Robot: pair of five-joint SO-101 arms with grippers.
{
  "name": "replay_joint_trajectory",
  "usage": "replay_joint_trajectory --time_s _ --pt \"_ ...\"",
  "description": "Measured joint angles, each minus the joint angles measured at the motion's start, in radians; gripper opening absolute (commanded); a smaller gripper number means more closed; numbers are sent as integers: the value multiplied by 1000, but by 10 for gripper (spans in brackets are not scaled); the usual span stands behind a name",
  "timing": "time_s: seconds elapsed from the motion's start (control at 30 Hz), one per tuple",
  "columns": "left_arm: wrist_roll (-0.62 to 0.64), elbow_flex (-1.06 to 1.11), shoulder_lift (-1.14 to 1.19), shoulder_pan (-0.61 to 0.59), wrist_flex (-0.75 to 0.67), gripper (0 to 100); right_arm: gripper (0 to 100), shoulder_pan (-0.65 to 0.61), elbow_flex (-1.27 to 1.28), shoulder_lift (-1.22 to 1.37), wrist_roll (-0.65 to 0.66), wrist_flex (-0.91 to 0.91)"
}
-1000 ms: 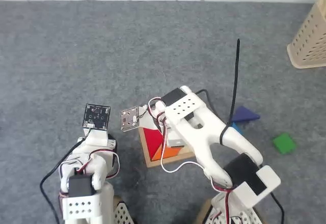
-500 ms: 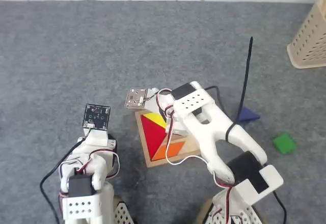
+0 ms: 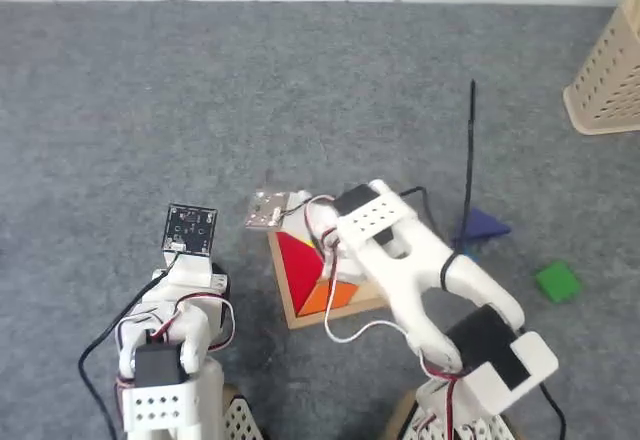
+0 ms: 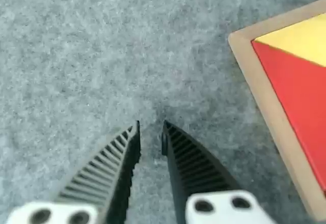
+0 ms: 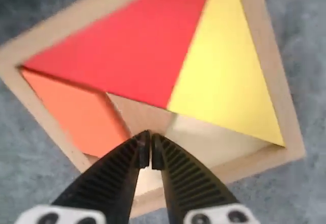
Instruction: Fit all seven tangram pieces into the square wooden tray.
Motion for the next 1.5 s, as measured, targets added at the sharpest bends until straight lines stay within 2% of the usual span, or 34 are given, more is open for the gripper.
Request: replay_joint_trajectory --time_s 0.23,0.43,0.57,0.73,0.93,1.17,1.5 --pt "0 0 0 0 0 71 9 -91 0 -2 -74 -2" --pt "0 0 0 0 0 71 9 -92 0 -11 -110 -2" --pt "0 0 0 0 0 71 9 -49 -21 -44 -158 41" --pt "0 0 0 0 0 71 8 -40 -3 -110 -167 87" --pt "0 0 0 0 0 71 7 -69 109 -115 -169 37" --pt "0 0 0 0 0 71 7 -141 98 -68 -176 3" --pt "0 0 0 0 0 71 9 -144 68 -48 -212 3"
